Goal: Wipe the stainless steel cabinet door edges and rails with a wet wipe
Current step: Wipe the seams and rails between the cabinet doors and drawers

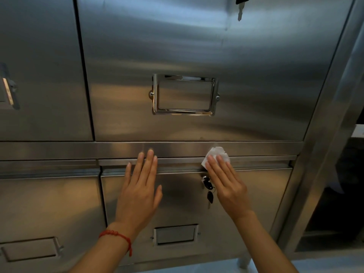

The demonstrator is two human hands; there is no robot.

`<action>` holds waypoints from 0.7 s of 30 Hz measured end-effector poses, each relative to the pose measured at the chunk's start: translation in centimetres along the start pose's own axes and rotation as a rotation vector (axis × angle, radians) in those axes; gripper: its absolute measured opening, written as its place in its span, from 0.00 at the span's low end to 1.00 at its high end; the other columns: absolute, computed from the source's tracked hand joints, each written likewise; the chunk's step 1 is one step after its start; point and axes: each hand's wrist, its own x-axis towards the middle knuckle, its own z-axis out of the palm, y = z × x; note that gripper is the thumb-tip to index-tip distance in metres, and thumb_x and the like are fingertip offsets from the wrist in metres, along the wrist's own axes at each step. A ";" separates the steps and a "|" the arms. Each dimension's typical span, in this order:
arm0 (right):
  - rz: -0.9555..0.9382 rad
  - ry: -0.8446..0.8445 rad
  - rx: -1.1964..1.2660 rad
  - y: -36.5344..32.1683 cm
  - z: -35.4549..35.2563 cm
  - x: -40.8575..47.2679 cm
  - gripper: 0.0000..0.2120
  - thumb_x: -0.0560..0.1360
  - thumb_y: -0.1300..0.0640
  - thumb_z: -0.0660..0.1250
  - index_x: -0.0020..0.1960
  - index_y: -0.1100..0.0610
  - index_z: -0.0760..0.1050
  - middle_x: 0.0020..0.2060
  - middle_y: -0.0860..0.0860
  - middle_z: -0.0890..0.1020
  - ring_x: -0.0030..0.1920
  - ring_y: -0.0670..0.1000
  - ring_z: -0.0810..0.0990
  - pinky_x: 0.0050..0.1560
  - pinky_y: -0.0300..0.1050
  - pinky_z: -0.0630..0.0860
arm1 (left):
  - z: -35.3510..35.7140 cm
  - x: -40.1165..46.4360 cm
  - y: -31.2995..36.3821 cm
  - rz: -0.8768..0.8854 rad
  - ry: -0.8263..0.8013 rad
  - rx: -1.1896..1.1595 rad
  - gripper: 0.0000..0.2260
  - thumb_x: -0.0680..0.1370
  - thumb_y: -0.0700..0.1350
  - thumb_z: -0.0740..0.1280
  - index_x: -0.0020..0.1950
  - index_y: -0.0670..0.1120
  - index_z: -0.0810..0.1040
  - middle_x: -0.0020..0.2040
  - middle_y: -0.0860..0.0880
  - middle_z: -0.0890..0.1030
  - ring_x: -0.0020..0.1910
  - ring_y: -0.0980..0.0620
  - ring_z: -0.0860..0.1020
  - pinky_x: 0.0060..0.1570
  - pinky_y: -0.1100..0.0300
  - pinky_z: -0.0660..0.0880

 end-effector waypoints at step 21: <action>0.033 -0.026 0.000 1.7 -0.9 -0.8 0.18 0.81 0.69 0.49 0.64 0.65 0.73 0.65 0.60 0.73 0.66 0.60 0.71 0.62 0.57 0.73 | -0.1 0.1 0.6 -0.028 -0.001 0.005 0.29 0.74 0.49 0.54 0.71 0.36 0.63 0.73 0.40 0.59 0.73 0.43 0.56 0.70 0.46 0.52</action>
